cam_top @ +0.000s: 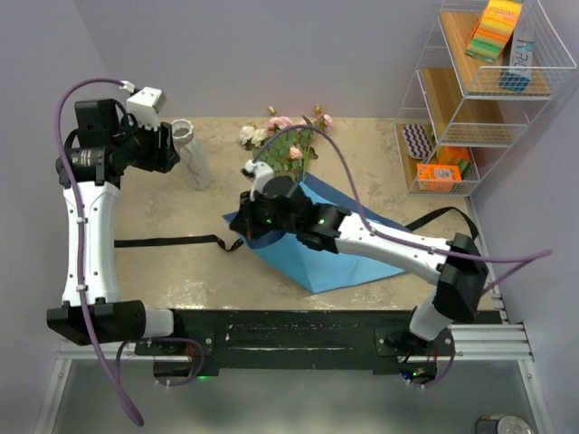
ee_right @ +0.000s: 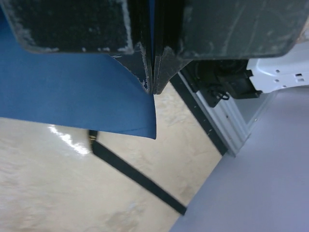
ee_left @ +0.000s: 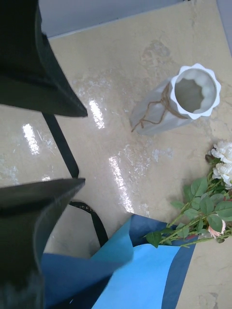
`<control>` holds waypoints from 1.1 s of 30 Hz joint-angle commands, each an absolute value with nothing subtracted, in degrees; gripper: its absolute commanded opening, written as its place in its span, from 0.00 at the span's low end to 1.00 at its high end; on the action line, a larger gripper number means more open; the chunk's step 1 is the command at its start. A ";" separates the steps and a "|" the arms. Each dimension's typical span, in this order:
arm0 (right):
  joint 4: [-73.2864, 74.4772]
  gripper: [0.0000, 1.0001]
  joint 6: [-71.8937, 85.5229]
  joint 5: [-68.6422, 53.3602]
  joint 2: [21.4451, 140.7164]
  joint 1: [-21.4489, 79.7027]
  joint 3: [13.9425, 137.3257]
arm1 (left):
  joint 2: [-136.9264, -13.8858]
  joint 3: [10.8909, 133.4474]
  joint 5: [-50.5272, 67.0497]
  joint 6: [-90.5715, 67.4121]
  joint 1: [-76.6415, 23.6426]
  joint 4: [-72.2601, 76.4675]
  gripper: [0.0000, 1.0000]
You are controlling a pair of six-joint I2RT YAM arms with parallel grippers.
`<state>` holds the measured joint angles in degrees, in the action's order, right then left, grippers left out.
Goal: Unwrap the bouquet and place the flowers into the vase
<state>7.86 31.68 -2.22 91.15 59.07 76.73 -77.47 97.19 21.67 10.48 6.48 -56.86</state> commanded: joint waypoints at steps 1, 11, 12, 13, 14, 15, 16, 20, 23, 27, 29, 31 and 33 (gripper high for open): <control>4.92 0.00 33.13 -1.23 98.59 63.62 85.24 | -75.76 100.63 22.84 11.69 9.84 -60.02 0.64; 6.50 0.66 33.75 -3.43 110.57 65.57 97.82 | -72.43 104.76 23.73 14.59 11.51 -64.95 0.99; 6.76 0.76 33.66 -2.91 110.13 65.57 97.47 | -72.25 104.77 23.64 15.11 11.51 -65.04 0.99; 7.46 0.82 33.31 -2.20 108.73 65.39 97.38 | -72.07 104.77 23.64 15.29 11.51 -65.21 0.99; 8.78 0.85 32.18 -1.33 107.76 65.22 97.30 | -72.24 104.77 23.90 15.29 11.43 -65.21 0.99; 9.31 0.88 31.65 -0.54 106.36 65.13 96.51 | -72.25 104.85 24.25 15.38 11.51 -65.39 0.99; 9.58 0.92 31.29 -0.09 103.56 64.52 95.72 | -72.42 105.11 25.13 15.38 11.51 -65.48 0.99; 11.42 0.96 30.41 2.89 97.50 62.32 91.94 | -74.52 107.40 28.29 15.12 11.43 -66.88 0.99; 12.04 0.96 29.62 6.67 90.30 59.86 86.34 | -76.02 107.93 34.69 16.69 11.43 -68.29 0.99; 15.02 0.94 28.22 8.70 79.30 53.63 82.18 | -78.57 98.14 41.32 18.28 3.37 -67.70 0.99; 18.10 0.93 27.16 7.56 74.30 50.99 80.26 | -78.75 91.96 41.14 16.02 -4.63 -63.04 0.99; 19.59 0.92 26.46 7.03 70.86 47.65 78.32 | -80.93 85.62 41.05 15.21 -10.09 -58.11 0.99; 19.78 0.90 26.37 5.10 65.69 44.76 74.98 | -83.22 82.19 41.66 14.42 -13.08 -54.34 0.99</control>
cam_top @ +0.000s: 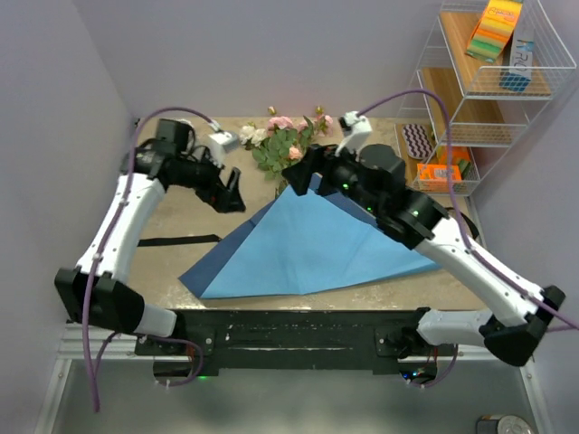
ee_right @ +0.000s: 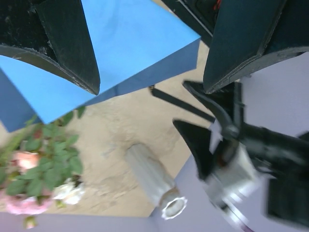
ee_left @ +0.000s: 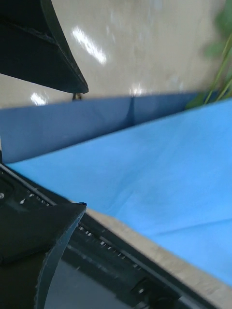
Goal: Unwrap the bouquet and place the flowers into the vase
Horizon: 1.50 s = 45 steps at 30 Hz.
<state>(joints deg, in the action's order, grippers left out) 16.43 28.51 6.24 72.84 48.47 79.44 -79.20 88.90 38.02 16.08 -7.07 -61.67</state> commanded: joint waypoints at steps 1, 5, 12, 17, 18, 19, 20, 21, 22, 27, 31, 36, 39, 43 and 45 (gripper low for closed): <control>20.30 0.90 26.37 4.75 64.26 44.13 73.40 | -85.58 81.39 41.83 14.15 -13.70 -53.01 0.99; 21.79 0.89 26.19 3.16 59.51 42.89 70.93 | -91.22 79.72 39.64 12.75 -16.00 -46.07 0.99; 23.20 0.86 26.81 3.34 56.25 42.71 69.43 | -100.10 79.72 39.81 12.13 -18.28 -39.12 0.99; 23.73 0.80 27.16 3.16 54.85 42.63 69.35 | -105.11 77.61 38.41 12.22 -18.63 -36.12 0.99; 23.73 0.79 27.16 3.25 54.58 42.63 69.26 | -106.51 77.87 38.58 12.22 -18.72 -36.47 0.99; 24.08 0.79 27.25 3.34 54.32 42.63 69.17 | -107.13 78.22 38.32 12.13 -18.81 -36.39 0.97; 24.08 0.79 27.33 3.17 53.71 42.63 69.08 | -107.66 78.83 38.15 12.04 -18.81 -36.30 0.96; 24.17 0.78 27.51 2.99 53.53 42.63 69.00 | -108.28 79.01 37.10 11.95 -18.98 -35.69 0.96; 24.00 0.78 27.51 2.81 53.26 42.71 68.73 | -108.54 79.36 36.57 11.69 -18.98 -35.16 0.95; 23.91 0.77 28.21 2.37 52.56 42.71 68.20 | -110.91 80.68 37.35 11.51 -19.16 -34.45 0.95; 24.43 0.66 28.39 2.72 52.91 42.63 68.29 | -112.67 81.21 39.46 13.44 -19.95 -35.51 0.84; 24.69 0.51 28.22 2.29 54.40 42.71 69.52 | -113.11 80.95 40.25 14.41 -21.44 -35.86 0.79; 24.61 0.48 28.21 1.67 55.20 42.71 70.58 | -113.03 81.30 40.17 14.59 -21.53 -36.03 0.68; 23.91 0.45 28.74 1.06 55.20 42.63 69.87 | -111.45 82.09 39.99 14.94 -21.88 -36.65 0.38; 23.82 0.36 29.00 0.97 55.11 42.63 69.79 | -110.22 82.00 38.68 14.85 -22.23 -36.65 0.26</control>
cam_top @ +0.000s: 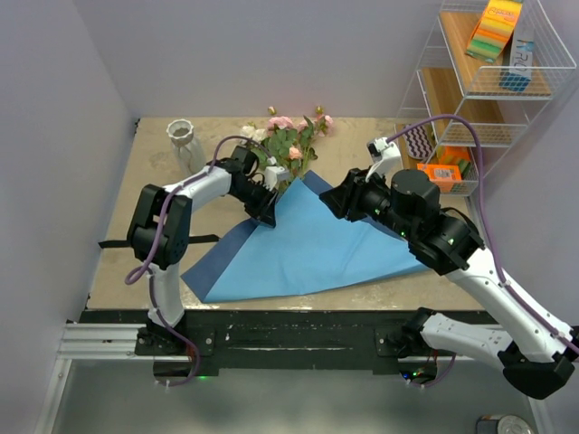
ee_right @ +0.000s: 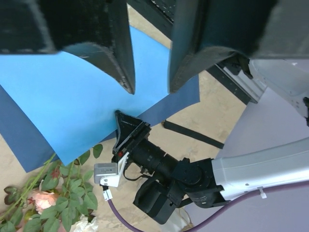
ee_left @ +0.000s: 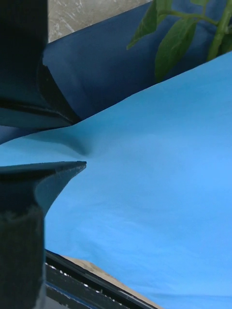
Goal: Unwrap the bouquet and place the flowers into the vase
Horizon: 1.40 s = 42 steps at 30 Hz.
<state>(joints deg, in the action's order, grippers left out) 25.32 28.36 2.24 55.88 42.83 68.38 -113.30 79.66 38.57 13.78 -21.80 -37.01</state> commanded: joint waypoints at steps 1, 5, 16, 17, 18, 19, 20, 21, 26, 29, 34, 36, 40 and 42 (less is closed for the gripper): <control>23.91 0.32 29.00 1.05 55.02 42.63 69.79 | -109.87 81.91 38.58 15.20 -22.32 -36.65 0.25; 24.08 0.28 29.27 0.70 54.93 42.71 70.23 | -109.16 81.74 38.05 15.29 -22.76 -36.91 0.24; 29.00 0.24 27.42 3.51 54.93 42.63 75.58 | -95.29 79.91 33.31 17.57 -28.03 -37.97 0.27; 29.53 0.23 26.81 3.95 55.11 42.63 76.28 | -92.92 79.37 32.09 17.93 -30.39 -38.23 0.27; 30.31 0.23 26.55 4.39 55.28 42.63 77.59 | -92.03 78.84 31.73 18.45 -31.63 -38.67 0.27; 30.67 0.22 26.28 5.35 55.72 42.71 78.13 | -91.41 77.88 31.64 18.72 -32.77 -39.28 0.28; 30.93 0.22 26.11 5.62 55.90 42.63 78.66 | -90.71 77.35 30.94 18.72 -34.61 -40.07 0.28; 30.85 0.22 26.10 5.62 55.90 42.71 79.18 | -90.53 76.13 30.68 18.63 -35.32 -40.08 0.28; 30.94 0.27 26.54 5.36 56.08 42.63 79.45 | -92.63 72.51 22.28 18.90 -36.04 -35.17 0.51; 31.11 0.39 26.63 5.45 54.85 42.63 78.23 | -96.13 73.73 24.22 18.02 -31.22 -34.01 0.96; 31.20 0.40 26.89 5.89 53.61 42.63 76.73 | -101.16 79.80 31.81 19.16 -24.44 -38.05 0.99; 31.03 0.40 27.16 5.36 53.52 42.71 76.20 | -102.30 79.98 32.17 19.42 -24.26 -37.62 0.99; 30.32 0.37 27.60 4.75 53.61 42.71 75.85 | -106.25 80.68 33.13 19.60 -24.00 -37.79 0.93; 30.50 0.36 27.77 4.83 53.44 42.63 75.85 | -107.31 80.77 34.27 20.04 -23.99 -37.88 0.84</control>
<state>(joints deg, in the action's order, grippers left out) 31.57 27.40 4.99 54.24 42.74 75.99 -104.62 78.72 30.26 18.24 -23.59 -37.87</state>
